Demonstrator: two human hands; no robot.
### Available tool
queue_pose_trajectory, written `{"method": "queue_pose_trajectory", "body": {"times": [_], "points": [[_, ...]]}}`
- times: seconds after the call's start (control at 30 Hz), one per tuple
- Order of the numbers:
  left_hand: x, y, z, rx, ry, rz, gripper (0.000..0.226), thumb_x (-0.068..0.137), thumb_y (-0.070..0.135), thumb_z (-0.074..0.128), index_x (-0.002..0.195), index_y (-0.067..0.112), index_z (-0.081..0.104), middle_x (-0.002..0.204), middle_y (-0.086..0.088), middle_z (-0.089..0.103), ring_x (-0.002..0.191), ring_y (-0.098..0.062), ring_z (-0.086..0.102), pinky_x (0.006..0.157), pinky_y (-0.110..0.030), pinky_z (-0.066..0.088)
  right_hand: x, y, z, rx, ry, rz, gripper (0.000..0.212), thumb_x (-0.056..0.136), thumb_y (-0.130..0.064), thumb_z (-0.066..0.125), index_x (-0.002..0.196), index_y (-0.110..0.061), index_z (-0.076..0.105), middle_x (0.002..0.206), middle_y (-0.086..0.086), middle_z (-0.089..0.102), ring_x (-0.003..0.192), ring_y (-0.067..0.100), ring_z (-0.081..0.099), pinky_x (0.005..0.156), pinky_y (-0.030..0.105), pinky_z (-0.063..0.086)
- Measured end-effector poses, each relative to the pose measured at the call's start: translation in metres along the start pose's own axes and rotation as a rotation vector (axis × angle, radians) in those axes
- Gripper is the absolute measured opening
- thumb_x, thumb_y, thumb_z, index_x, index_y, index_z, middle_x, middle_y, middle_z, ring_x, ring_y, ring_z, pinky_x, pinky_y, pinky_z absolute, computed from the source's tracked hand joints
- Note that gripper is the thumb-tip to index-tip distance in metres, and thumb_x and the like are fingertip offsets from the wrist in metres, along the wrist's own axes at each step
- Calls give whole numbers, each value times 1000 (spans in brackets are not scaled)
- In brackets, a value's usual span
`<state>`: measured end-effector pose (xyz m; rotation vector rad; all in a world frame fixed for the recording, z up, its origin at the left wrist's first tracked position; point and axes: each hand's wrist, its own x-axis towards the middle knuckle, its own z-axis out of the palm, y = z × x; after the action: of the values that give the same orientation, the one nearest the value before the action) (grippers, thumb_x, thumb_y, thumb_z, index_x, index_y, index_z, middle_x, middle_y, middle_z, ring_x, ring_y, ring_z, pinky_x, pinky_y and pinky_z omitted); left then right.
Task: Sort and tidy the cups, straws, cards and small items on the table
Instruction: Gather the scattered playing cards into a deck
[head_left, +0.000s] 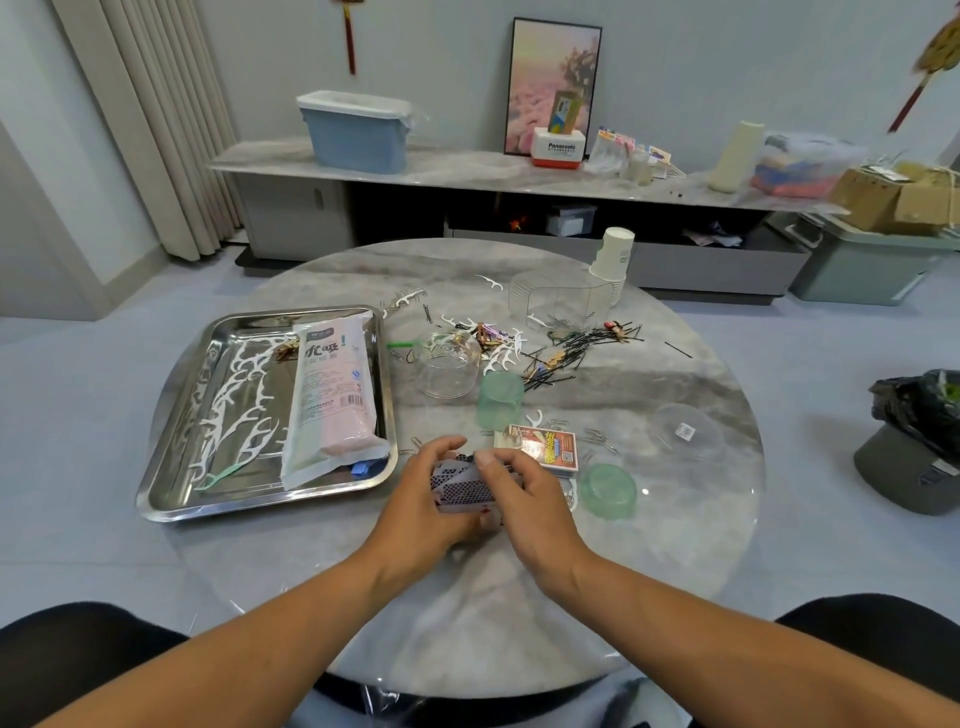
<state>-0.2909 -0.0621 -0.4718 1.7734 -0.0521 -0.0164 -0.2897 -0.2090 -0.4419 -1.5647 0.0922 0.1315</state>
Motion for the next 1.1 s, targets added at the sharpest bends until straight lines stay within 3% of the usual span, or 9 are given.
{"method": "queue_pose_trajectory", "body": {"times": [0.13,0.27,0.43,0.7,0.8,0.9,0.97,1.03,1.1], "points": [[2,1,1,130,-2,41,80,62,16,96,127,38,56,123,14,58,108,8,56,87,-5,43,10,0,-4,22,141,77,29,99,-16,49,104,-23,76,106,1,76,101,19,71,89,38,59],[-1,4,3,117,-62,-11,66,65,7,93,119,30,62,104,15,74,98,3,68,89,-18,54,13,0,-10,91,222,111,32,103,-9,42,113,-26,68,107,8,75,92,22,74,70,33,62],[2,9,1,119,50,32,42,78,9,85,106,33,67,97,23,73,91,4,68,72,-10,52,19,-6,-11,338,227,174,29,99,0,49,115,-20,65,104,12,77,87,28,76,59,33,58],[-8,-8,5,259,-83,80,78,73,7,88,135,42,55,125,12,61,114,-7,62,101,-34,52,8,10,-10,21,230,106,46,91,17,40,98,-21,67,107,8,72,95,22,70,82,32,58],[-5,-8,3,271,-54,103,65,77,8,82,124,46,59,115,20,69,107,0,65,98,-34,53,5,5,-7,38,249,73,44,95,5,40,101,-26,70,110,0,72,106,16,68,97,35,55],[-2,-6,4,239,-44,74,65,77,10,82,127,44,56,114,17,71,106,-2,67,97,-39,54,0,5,-4,4,114,-55,25,100,-37,55,124,-36,63,126,-13,64,114,-4,60,98,20,47],[-2,-6,7,190,-59,40,76,76,13,83,135,45,47,121,14,70,108,-3,68,98,-40,55,-1,11,-2,-104,-23,-84,62,84,-66,63,139,-41,50,135,-22,52,122,-10,52,101,16,42],[-2,-4,9,170,-51,20,89,71,24,85,141,49,36,130,11,65,112,-5,66,99,-38,54,-1,14,1,-184,-36,-80,77,75,-73,65,143,-40,46,135,-24,49,123,-7,51,100,16,41],[1,-1,10,214,-36,32,99,64,37,88,144,51,31,135,8,58,115,-9,64,100,-35,53,4,14,0,-179,52,-67,54,86,-63,64,131,-33,59,121,-22,62,112,0,61,88,12,45]]}}
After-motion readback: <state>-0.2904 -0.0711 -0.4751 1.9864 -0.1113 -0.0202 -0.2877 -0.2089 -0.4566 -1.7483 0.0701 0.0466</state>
